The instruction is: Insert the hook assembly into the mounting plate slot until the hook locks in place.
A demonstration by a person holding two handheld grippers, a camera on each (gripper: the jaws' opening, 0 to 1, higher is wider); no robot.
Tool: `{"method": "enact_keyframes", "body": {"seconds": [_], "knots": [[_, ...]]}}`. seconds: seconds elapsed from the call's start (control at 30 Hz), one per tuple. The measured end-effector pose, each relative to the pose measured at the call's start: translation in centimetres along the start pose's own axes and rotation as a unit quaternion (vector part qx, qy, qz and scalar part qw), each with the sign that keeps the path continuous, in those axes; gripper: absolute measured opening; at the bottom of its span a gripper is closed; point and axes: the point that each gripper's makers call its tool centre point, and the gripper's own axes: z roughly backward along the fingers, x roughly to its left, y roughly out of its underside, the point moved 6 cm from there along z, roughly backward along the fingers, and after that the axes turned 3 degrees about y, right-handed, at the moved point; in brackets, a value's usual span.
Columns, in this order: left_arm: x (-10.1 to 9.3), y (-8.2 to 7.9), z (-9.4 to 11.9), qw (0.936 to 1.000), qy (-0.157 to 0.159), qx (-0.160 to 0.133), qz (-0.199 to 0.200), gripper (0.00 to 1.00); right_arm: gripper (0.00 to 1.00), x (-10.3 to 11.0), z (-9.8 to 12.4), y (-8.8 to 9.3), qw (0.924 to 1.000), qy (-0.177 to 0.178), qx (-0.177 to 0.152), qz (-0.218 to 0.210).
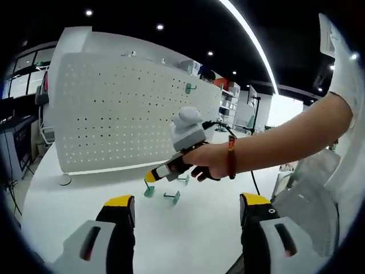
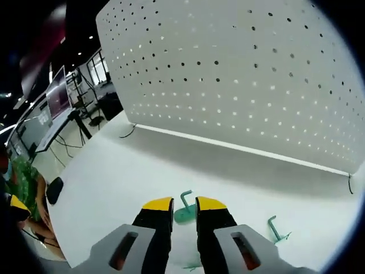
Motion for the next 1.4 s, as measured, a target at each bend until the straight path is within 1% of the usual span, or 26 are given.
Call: {"method": "enact_keyframes", "body": {"seconds": [0.17,0.37,0.47,0.53,0.77,0.9,1.0,1.23,1.37,1.4], "knots": [[0.3,-0.1,-0.1,1.0,-0.002,-0.004,0.004,0.77,0.14,0.4,-0.6,-0.1,1.0,-0.002,0.008,0.0],[0.6,0.0,0.1,1.0,-0.005,-0.003,0.005,0.76,0.14,0.3,-1.0,-0.4,0.9999,-0.003,0.008,-0.008],[0.7,0.0,0.1,1.0,-0.004,-0.001,0.005,0.76,0.13,0.4,-1.2,-0.3,0.9998,-0.006,0.013,-0.012],[0.7,0.0,0.1,1.0,-0.004,-0.002,0.005,0.76,0.12,0.4,-1.3,-0.2,0.9998,-0.006,0.019,-0.007],[0.9,0.0,0.1,0.9999,-0.006,-0.005,0.01,0.76,0.08,0.6,-1.5,-0.3,0.9997,-0.01,0.022,0.003],[0.8,0.0,0.1,0.9999,-0.007,-0.006,0.011,0.75,0.06,0.8,-1.4,-0.4,0.9995,-0.016,0.023,0.013],[0.9,0.1,0.1,0.9999,-0.008,-0.006,0.013,0.75,0.02,0.9,-1.3,-0.4,0.9991,-0.02,0.029,0.026],[0.7,0.2,0.1,0.9998,-0.007,-0.006,0.015,0.75,0.02,0.7,-0.6,-0.3,0.9983,-0.03,0.039,0.032],[0.6,0.1,0.1,0.9998,-0.007,-0.008,0.017,0.74,0.02,0.7,-0.1,-0.1,0.9964,-0.044,0.05,0.052],[0.5,0.1,0.1,0.9998,-0.006,-0.009,0.019,0.74,0.02,0.7,0.1,0.1,0.9961,-0.049,0.053,0.051]]}}
